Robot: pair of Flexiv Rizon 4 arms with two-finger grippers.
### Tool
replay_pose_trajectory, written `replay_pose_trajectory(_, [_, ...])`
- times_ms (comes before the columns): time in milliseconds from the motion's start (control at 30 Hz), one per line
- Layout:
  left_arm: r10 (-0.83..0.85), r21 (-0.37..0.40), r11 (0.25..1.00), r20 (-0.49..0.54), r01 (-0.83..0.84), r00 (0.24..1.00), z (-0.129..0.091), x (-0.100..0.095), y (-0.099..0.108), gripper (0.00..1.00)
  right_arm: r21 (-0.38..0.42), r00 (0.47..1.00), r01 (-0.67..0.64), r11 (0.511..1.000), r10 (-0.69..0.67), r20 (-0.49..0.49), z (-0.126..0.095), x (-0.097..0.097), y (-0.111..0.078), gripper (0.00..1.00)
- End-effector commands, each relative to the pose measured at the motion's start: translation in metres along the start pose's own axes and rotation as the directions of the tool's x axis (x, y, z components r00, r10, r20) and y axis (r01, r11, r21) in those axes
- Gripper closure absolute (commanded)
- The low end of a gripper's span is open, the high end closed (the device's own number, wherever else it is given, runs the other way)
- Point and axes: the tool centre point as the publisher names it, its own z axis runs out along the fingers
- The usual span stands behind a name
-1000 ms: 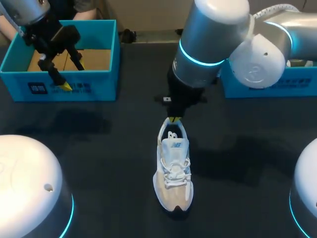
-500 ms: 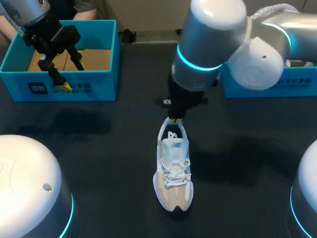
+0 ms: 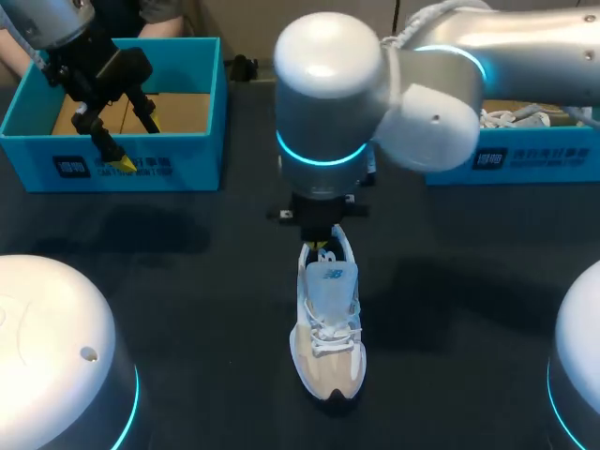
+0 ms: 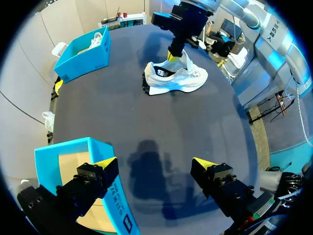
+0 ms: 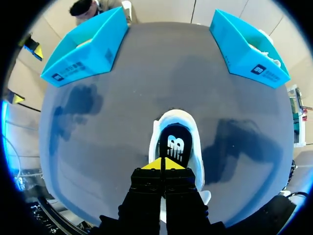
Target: Take the shoe out of the shoebox, open the shoe tongue, remove and reinsert the insole, then place the shoe into the shoebox
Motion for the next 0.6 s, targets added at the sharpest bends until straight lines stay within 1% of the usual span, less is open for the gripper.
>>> replay_pose_trajectory(33, [0.000, -0.003, 1.000, 0.001, 0.000, 1.000, 0.000, 0.001, 0.000, 0.00, 0.001, 1.000, 0.000, 1.000, 0.000, 0.027, 0.001, 0.005, 0.000, 1.00])
replay_pose_trajectory(100, [0.000, -0.003, 1.000, 0.001, 0.000, 1.000, 0.000, 0.001, 0.000, 0.00, 0.011, 0.999, 0.001, 1.000, -0.001, 0.033, 0.008, 0.003, 0.003, 1.00])
replay_pose_trajectory(200, [0.000, -0.003, 1.000, 0.001, 0.000, 1.000, 0.000, 0.001, 0.000, 0.00, 0.006, 0.998, -0.011, 1.000, 0.010, 0.059, 0.019, 0.001, 0.005, 1.00])
replay_pose_trajectory(333, [0.000, -0.003, 1.000, 0.001, 0.000, 1.000, 0.000, 0.001, 0.000, 0.00, -0.027, 0.991, -0.027, 0.999, 0.031, 0.129, 0.031, 0.001, 0.003, 1.00])
replay_pose_trajectory(367, [0.000, -0.003, 1.000, 0.001, 0.000, 1.000, 0.000, 0.001, 0.000, 0.00, -0.030, 0.988, -0.051, 0.998, 0.055, 0.145, 0.033, -0.001, 0.001, 1.00])
replay_pose_trajectory(600, [0.000, -0.003, 1.000, 0.001, 0.000, 1.000, 0.000, 0.001, 0.000, 0.00, -0.030, 0.988, -0.051, 0.998, 0.055, 0.145, 0.033, -0.001, 0.001, 1.00])
